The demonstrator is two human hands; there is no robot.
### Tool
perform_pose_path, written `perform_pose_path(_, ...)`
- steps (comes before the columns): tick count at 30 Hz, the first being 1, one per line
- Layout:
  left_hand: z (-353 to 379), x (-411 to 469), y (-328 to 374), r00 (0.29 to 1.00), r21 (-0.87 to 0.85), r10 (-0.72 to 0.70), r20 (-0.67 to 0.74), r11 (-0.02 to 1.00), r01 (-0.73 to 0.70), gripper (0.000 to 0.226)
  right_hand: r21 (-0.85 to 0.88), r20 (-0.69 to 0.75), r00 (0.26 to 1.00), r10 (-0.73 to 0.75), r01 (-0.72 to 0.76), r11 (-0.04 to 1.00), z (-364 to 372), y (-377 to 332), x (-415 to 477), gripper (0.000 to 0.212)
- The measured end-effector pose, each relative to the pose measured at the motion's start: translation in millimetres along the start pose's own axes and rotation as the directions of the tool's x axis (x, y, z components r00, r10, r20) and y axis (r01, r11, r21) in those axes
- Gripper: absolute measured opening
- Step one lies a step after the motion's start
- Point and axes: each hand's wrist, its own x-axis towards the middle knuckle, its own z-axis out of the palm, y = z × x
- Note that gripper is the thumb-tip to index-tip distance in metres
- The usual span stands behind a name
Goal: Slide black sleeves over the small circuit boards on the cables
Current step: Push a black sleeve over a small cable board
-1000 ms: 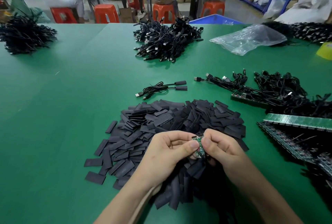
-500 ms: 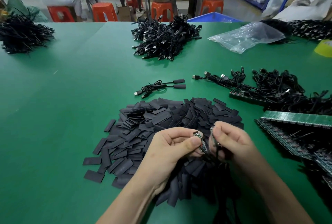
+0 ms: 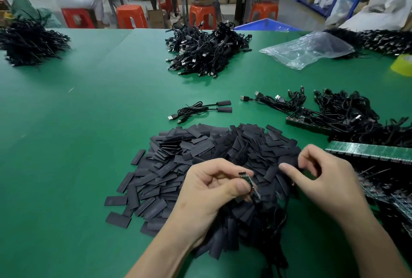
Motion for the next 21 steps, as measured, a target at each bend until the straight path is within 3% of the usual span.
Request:
perform_pose_path(3,2.1,2.1,-3.5,0.992,0.096,0.015,-0.129,0.995,-0.002,0.016,0.241,-0.021,0.988,-0.154,0.154,0.958,10.0,-25.7,-7.5,0.027)
perform_pose_path(6,0.9,4.8,-6.6,0.974,0.200,0.088,-0.207,0.979,-0.046,0.013,0.646,0.206,0.941,-0.267,0.075,0.760,25.0,-53.1,-19.0,0.036)
perform_pose_path(8,-2.1,6.5,-8.4,0.964,0.328,0.146,-0.220,0.942,-0.068,0.015,0.718,0.317,0.897,-0.309,-0.014,0.696,32.7,-63.7,-24.6,0.032)
perform_pose_path(10,-8.1,8.3,-8.3,0.959,0.476,0.209,-0.191,0.874,-0.096,0.011,0.705,0.343,0.894,-0.289,-0.042,0.708,35.2,-65.7,-25.6,0.027)
perform_pose_path(13,-26.1,11.8,-5.9,0.972,0.733,0.236,-0.012,0.663,-0.152,0.017,0.735,0.324,0.923,-0.208,-0.107,0.669,32.4,-60.8,-22.2,0.032)
perform_pose_path(17,-46.0,13.5,-6.3,0.950,0.924,0.039,0.310,0.224,-0.311,0.017,0.810,0.332,0.943,-0.034,-0.266,0.523,22.8,-49.5,-14.0,0.046)
perform_pose_path(19,-47.7,13.3,-7.5,0.930,0.924,-0.034,0.366,0.136,-0.359,0.018,0.790,0.372,0.928,-0.022,-0.304,0.532,19.5,-46.0,-11.5,0.043)
perform_pose_path(21,-47.9,13.4,-7.3,0.914,0.910,-0.039,0.403,0.117,-0.397,0.020,0.769,0.414,0.910,-0.030,-0.332,0.547,19.5,-45.7,-11.0,0.042)
